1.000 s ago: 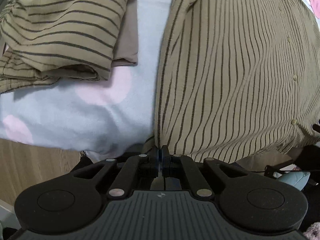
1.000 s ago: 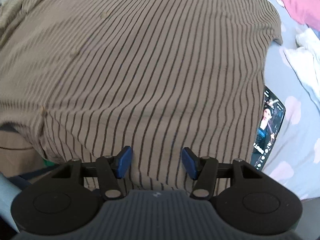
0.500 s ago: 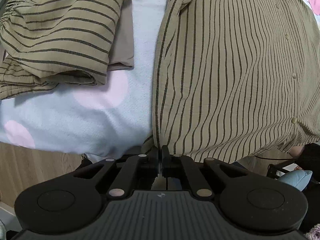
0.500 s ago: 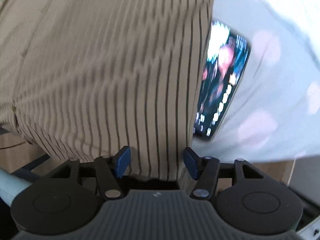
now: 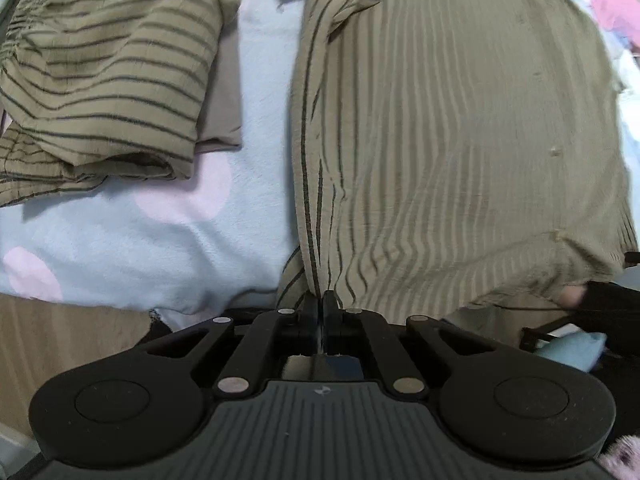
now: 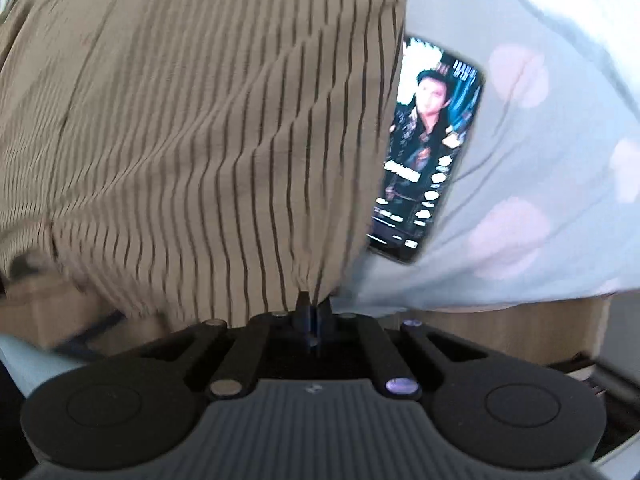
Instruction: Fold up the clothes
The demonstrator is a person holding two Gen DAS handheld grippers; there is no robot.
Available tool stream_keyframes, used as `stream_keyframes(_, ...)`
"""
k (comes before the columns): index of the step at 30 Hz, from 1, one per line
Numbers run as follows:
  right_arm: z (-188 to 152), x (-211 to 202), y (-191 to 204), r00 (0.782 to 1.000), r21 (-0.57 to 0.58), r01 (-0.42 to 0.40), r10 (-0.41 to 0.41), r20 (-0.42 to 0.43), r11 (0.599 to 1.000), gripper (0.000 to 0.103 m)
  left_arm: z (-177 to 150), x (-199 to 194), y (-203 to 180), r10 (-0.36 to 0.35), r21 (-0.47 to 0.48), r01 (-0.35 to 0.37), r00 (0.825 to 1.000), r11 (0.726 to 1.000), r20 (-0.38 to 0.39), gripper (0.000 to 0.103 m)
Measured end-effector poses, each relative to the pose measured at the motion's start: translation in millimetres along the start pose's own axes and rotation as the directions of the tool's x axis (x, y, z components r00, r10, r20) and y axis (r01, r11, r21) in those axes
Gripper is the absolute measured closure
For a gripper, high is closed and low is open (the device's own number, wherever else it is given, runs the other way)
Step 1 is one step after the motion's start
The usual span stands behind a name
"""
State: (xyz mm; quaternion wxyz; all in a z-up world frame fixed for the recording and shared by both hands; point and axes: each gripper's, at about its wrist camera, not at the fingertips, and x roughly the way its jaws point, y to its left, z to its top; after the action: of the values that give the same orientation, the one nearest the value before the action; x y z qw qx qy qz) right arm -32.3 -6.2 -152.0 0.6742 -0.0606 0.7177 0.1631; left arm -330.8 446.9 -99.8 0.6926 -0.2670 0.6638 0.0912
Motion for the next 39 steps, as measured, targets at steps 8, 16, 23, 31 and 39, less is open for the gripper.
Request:
stream_keyframes(8,-0.2,-25.2,5.6,0.997,-0.063,0.071,-0.072,-0.021,0.995,0.100,-9.5,-10.1,-7.7,-0.082,0.058,0.083,0.996,0.995,-0.017,0.103)
stream_keyframes(16,4.0,7.5,14.6,0.990,-0.101,0.118,-0.124,-0.060,0.988,0.095,-1.1,34.0,-0.7,-0.012,-0.015,0.010,0.995,1.000,-0.098,0.102)
stream_keyframes(23,13.1,-10.2,18.2,0.989,-0.117,0.144,-0.142,0.027,0.983,0.061,8.6,4.6,5.8,-0.034,-0.049,0.032,0.999,0.998,-0.037,0.084)
stream_keyframes(31,40.9,-39.1,51.9,0.969,-0.095,0.073,-0.048,0.241,0.993,0.057,59.4,-52.6,16.9,0.041,-0.063,-0.028,0.978,0.998,0.206,0.078)
stream_keyframes(39,84.0,-33.4,103.1,0.910,-0.103,0.003,0.040,0.412,0.995,0.051,130.4,-71.8,24.1,0.130,-0.130,-0.079,0.880,0.988,0.457,0.068)
